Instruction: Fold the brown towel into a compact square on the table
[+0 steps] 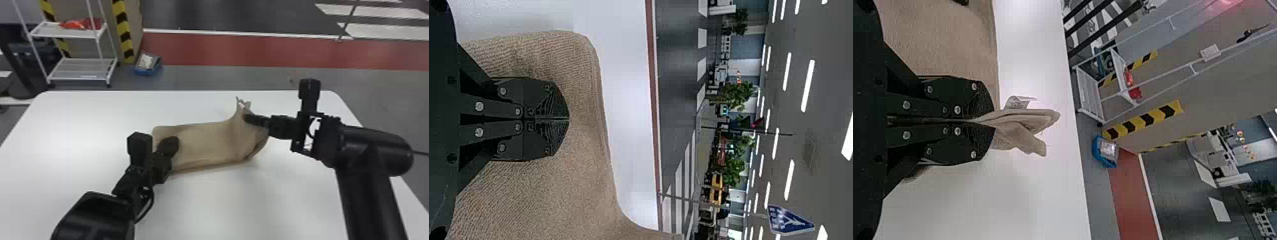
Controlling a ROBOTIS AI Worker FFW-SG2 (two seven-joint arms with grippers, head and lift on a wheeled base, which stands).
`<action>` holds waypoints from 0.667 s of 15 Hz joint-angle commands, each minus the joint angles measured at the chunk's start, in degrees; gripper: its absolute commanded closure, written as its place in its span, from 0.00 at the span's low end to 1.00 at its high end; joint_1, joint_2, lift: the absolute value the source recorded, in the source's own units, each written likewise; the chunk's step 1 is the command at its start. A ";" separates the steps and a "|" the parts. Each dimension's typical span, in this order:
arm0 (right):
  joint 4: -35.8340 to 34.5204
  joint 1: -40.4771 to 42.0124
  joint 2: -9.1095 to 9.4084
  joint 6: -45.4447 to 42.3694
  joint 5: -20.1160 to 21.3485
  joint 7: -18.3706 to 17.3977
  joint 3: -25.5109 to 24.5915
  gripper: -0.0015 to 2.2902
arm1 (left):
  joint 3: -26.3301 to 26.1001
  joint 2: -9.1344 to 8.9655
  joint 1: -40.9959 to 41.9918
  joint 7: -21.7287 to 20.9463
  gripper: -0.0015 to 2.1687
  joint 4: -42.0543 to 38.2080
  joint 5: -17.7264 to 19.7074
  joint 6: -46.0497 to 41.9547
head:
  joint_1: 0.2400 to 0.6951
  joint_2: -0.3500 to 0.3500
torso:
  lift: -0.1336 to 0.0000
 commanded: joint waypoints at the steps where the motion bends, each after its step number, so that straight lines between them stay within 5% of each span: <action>1: -2.90 -0.90 1.31 3.78 -0.22 -0.40 2.47 0.65 | -0.71 -0.13 -0.14 0.00 0.99 0.04 -0.05 0.22 | 1.00 0.41 | 0.08; 6: -5.62 -2.48 1.31 6.59 -0.40 -2.69 8.09 0.65 | -1.24 -0.22 -0.23 -0.18 0.99 -0.22 0.48 1.10 | 1.00 0.48 | 0.08; 10: -6.77 -3.71 1.31 8.70 -0.13 -4.01 7.30 0.65 | 4.04 0.48 3.46 -2.64 0.99 -8.40 2.41 3.39 | 1.00 0.51 | 0.08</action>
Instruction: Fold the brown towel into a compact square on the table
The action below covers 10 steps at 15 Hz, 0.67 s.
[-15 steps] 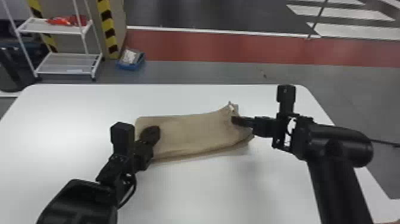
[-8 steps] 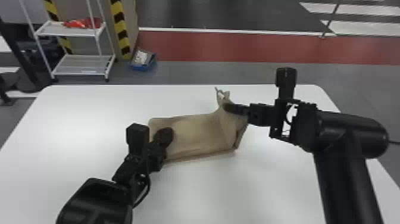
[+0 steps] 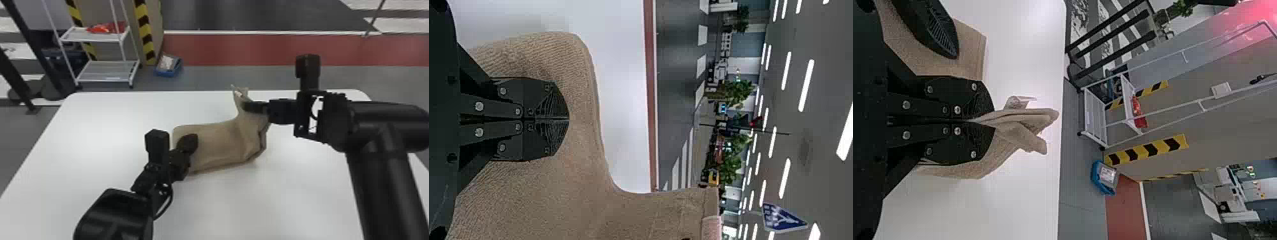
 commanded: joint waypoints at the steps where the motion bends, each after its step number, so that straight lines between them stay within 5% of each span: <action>1: -0.11 -0.68 0.14 1.09 0.35 -0.04 -1.36 0.65 | 3.72 0.70 2.40 -1.73 0.99 -6.09 0.56 5.09 | 1.00 0.52 | 0.08; 5: 1.56 -3.58 0.14 1.62 0.70 0.05 -4.44 0.65 | 8.21 3.25 4.07 -7.27 0.99 -9.87 3.11 11.95 | 1.00 0.54 | 0.08; 10: 3.58 -6.30 0.14 2.32 1.41 -0.39 -3.38 0.65 | 7.42 3.25 5.12 -9.38 0.99 -10.40 5.05 11.95 | 1.00 0.54 | 0.08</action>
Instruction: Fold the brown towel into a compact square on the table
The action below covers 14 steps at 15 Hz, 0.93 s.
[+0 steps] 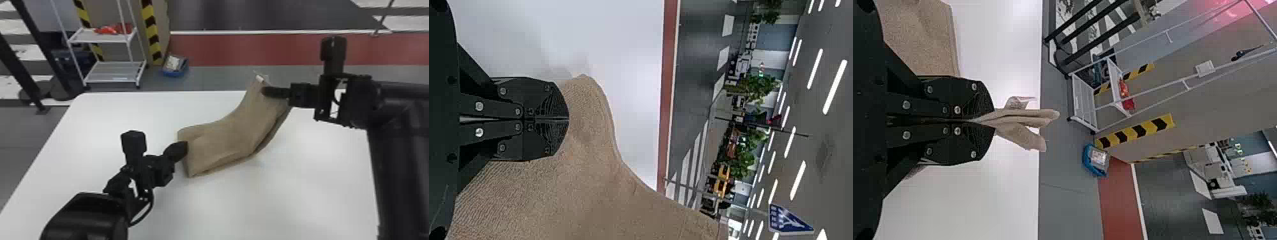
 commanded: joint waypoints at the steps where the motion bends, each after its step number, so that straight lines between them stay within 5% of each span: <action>1: 0.77 -0.72 0.14 -0.08 0.54 -1.17 1.86 0.65 | -0.93 -0.08 -0.01 -0.25 0.99 -0.05 1.05 0.01 | 1.00 0.53 | 0.08; 14: 4.19 0.51 0.14 -5.00 1.07 -7.41 19.00 0.65 | -7.00 -1.14 -2.65 1.25 0.99 6.72 -1.06 -3.33 | 1.00 0.58 | 0.08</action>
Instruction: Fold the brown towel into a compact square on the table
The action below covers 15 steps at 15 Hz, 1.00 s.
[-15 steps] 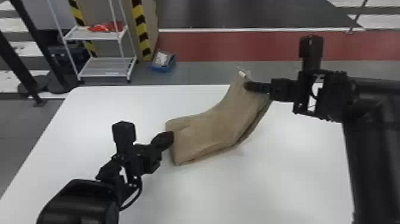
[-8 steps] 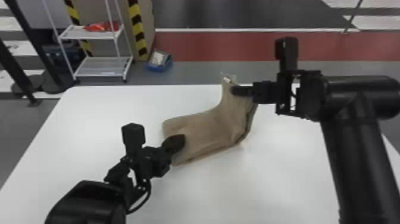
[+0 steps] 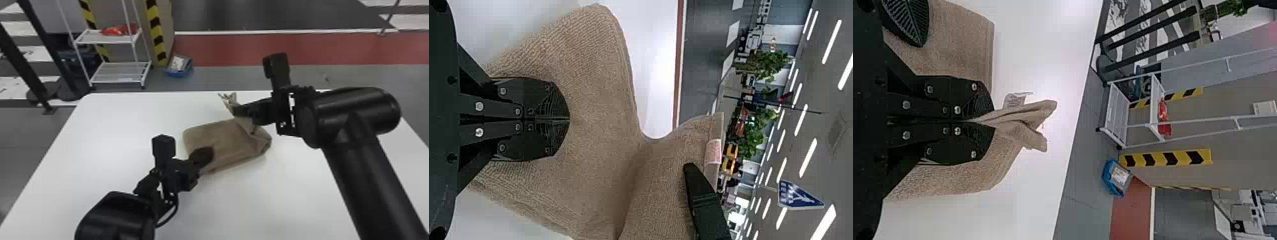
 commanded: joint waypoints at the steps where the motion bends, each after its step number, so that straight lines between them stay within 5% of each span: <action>1: 0.01 0.19 0.14 -0.82 -0.32 -0.69 2.96 0.65 | -0.66 -0.21 -0.21 0.16 0.99 1.10 -0.16 -1.09 | 1.00 0.59 | 0.08; 15: 3.96 2.30 0.14 -6.79 -2.52 -4.73 10.34 0.65 | -2.51 -1.62 -1.18 0.16 0.99 2.94 0.10 -3.37 | 1.00 0.64 | 0.08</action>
